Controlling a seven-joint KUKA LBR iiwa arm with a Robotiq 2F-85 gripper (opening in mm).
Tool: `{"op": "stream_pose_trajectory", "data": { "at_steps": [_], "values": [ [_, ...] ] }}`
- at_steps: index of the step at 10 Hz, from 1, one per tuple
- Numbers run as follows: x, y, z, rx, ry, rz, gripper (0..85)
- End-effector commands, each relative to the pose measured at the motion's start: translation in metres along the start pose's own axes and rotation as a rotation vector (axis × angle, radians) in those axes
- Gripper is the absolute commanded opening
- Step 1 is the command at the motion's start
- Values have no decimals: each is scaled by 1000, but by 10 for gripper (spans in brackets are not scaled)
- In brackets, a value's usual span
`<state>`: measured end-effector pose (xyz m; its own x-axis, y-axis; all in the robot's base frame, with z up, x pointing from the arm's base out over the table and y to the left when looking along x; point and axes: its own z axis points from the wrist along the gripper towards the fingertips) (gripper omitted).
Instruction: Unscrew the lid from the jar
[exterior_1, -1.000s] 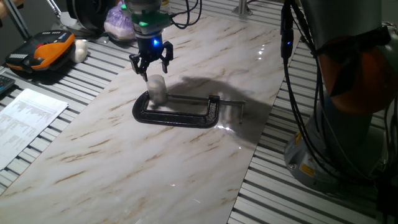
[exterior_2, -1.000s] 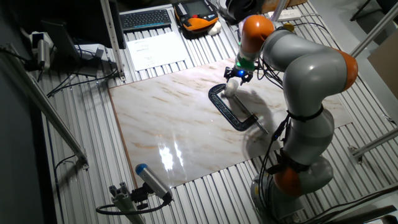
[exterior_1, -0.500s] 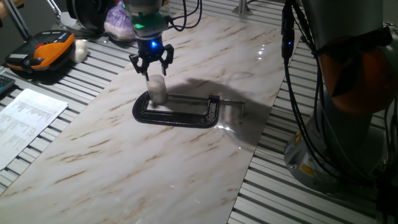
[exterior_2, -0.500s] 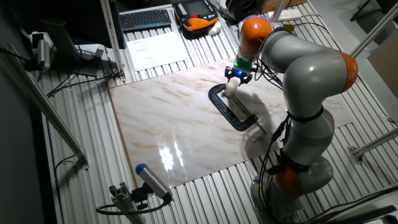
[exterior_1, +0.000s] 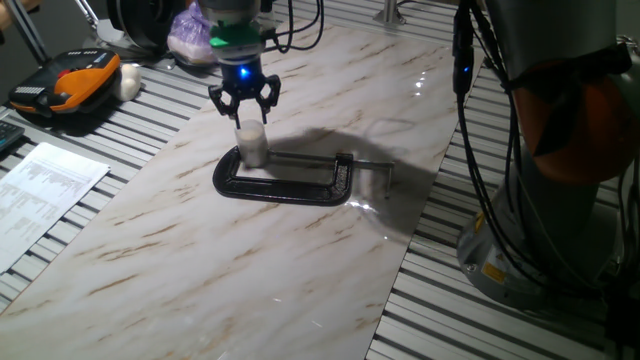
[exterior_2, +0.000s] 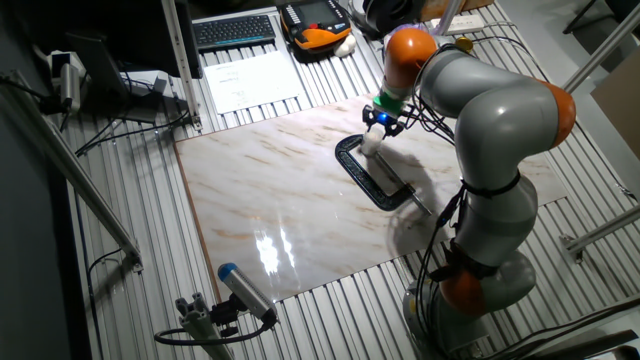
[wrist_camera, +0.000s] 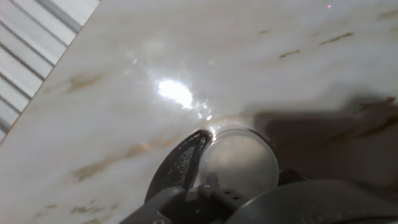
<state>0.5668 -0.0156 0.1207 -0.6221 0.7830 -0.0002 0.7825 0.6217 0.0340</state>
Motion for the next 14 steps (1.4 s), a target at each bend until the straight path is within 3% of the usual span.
{"op": "stream_pose_trajectory", "data": {
  "at_steps": [1,3,6,7,10,14],
  "values": [
    [0,0,1,-8,-9,540,680],
    [0,0,2,-22,8,607,680],
    [-1,-1,2,-1,4,670,680],
    [-1,-1,2,4,3,676,510],
    [-1,-2,3,-6,14,716,510],
    [0,-3,3,30,-7,692,510]
  ]
}}
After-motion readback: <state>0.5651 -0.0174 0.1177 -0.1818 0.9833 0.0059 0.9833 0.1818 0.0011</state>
